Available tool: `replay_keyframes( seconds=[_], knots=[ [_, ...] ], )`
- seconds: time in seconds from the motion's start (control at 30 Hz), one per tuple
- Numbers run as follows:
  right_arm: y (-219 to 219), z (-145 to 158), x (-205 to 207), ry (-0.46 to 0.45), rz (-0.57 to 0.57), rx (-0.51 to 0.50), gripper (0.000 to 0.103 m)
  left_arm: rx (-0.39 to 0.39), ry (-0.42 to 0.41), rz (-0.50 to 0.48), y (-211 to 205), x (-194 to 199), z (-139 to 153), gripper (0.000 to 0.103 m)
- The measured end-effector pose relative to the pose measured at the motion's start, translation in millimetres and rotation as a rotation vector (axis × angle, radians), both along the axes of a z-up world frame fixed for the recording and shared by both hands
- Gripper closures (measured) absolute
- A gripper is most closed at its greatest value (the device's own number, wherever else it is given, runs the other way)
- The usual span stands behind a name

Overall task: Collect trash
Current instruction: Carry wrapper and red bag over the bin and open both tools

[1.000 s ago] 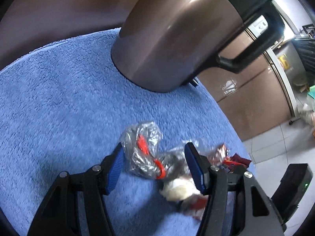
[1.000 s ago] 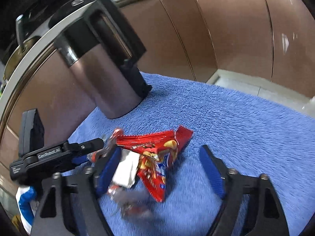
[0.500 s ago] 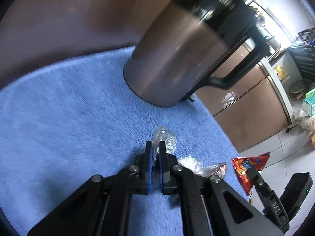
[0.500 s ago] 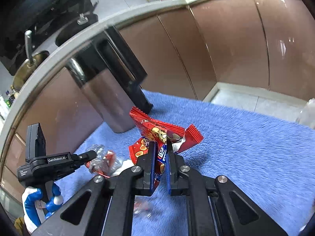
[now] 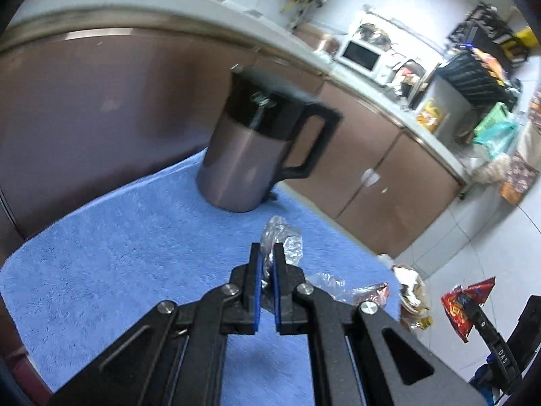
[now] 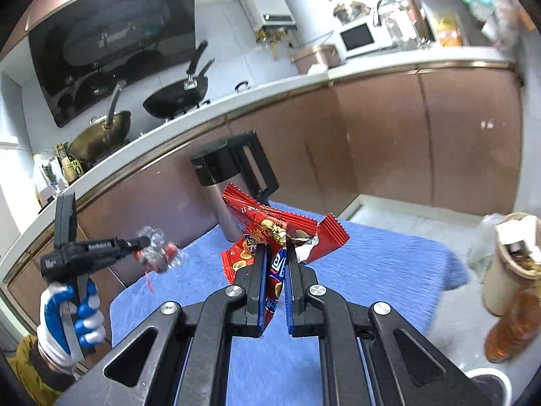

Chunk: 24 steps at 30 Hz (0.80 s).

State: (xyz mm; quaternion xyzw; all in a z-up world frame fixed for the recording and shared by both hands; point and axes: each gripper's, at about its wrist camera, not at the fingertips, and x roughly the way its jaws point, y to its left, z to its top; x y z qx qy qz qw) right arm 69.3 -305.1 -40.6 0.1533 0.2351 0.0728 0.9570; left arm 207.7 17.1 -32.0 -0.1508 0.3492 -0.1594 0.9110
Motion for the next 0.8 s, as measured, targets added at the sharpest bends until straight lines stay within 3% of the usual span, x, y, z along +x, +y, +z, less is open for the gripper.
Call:
replay_keyframes(
  seconds=[0.2, 0.4, 0.63, 0.8],
  knots=[
    [-39, 9, -87, -0.014, -0.143, -0.030, 0.094, 0.008, -0.069, -0.146, -48, -51, 31, 0.098],
    [-97, -25, -155, 0.073, -0.357, -0.041, 0.094, 0.038, -0.065, -0.378, -152, -93, 22, 0.098],
    [-161, -98, -197, 0.251, -0.530, 0.014, 0.094, 0.156, -0.017, -0.632, -294, -141, -33, 0.098],
    [-198, -162, -202, 0.379, -0.592, 0.104, 0.094, 0.245, 0.050, -0.748, -372, -165, -85, 0.098]
  ],
)
